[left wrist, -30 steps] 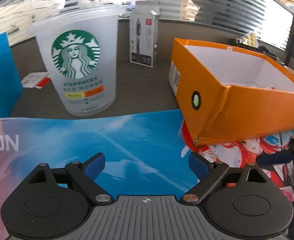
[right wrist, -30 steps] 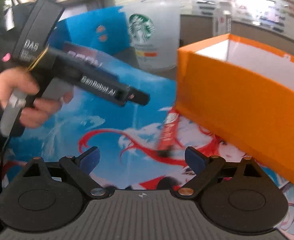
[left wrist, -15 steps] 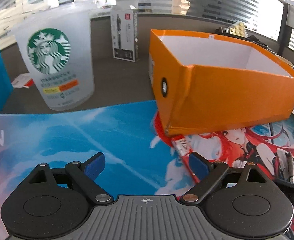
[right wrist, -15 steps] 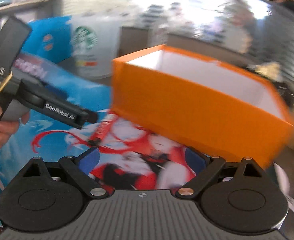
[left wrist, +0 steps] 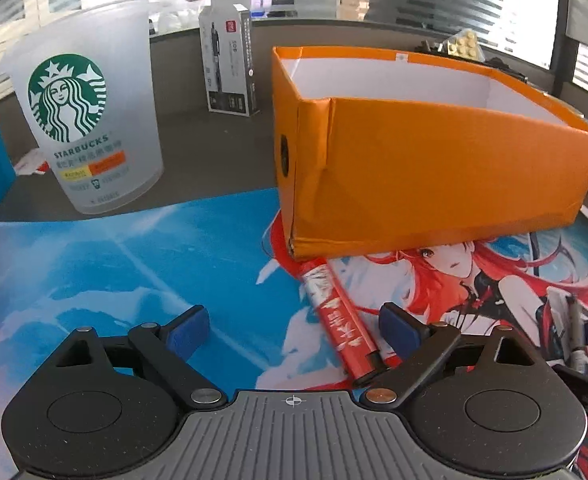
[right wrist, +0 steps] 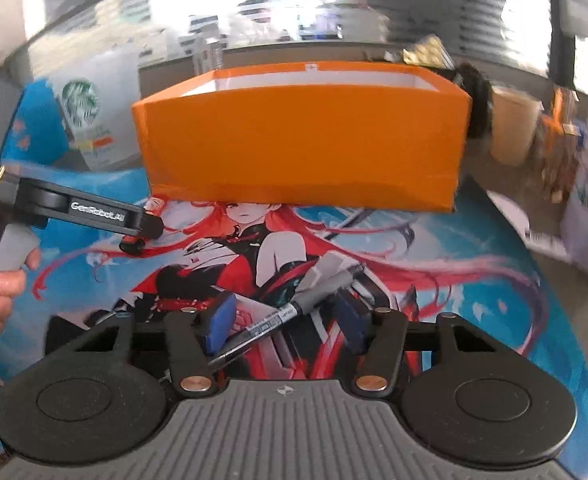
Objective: Organize rigid objects
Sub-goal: 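Grasp the red tube with the left tool while the right tool grasps the black pen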
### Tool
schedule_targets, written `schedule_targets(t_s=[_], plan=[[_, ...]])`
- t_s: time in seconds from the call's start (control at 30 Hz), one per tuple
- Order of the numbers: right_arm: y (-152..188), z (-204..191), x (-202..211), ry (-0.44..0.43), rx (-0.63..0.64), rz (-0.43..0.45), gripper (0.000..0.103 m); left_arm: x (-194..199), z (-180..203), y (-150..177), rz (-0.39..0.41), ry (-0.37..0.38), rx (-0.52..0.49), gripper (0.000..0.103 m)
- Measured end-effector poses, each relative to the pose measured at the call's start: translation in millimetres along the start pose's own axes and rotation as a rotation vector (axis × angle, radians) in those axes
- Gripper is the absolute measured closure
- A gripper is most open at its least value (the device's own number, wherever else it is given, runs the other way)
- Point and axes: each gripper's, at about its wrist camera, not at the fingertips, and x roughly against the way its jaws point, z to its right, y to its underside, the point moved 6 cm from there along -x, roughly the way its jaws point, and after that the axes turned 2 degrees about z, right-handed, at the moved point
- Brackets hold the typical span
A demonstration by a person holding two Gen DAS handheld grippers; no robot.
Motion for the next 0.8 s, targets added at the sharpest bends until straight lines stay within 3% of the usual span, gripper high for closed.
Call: schedule_targets(t_s=[0.03,0.1,0.17,0.23,0.3,0.47,0.8], plan=[[-1.3,-2.2,-2.3,0.001,0.026,0.0,0.057,-0.2,0.2,0.1,0.004,0.0,0.0,0.009],[-3.9,-3.0,-3.9,-0.016,0.056,-0.001,0.073,-0.7,0.0,0.1,0.015,0.008,-0.001,0.011],[-6.5,-3.0,-6.7,-0.032,0.082,-0.008,0.083,-0.5,-0.1,-0.3,0.032,0.009,-0.004,0.017],[-10.1,-5.1,-12.2,-0.042,0.108,-0.007,0.088,0.6,0.0,-1.3,0.049,0.011,-0.004,0.028],[-13.4,-4.8,-15.9,-0.053,0.103,-0.007,0.09,2.0,0.0,-2.5,0.067,0.011,-0.006,0.047],[-18.7,-5.9,-25.1,-0.052,0.124,0.0,0.092,4.2,0.5,-0.4,0.116,-0.004,-0.02,0.082],[-19.9,-11.5,-27.4,-0.015,0.188,0.028,0.093,10.7,-10.7,0.4,0.081,0.003,0.041,0.087]])
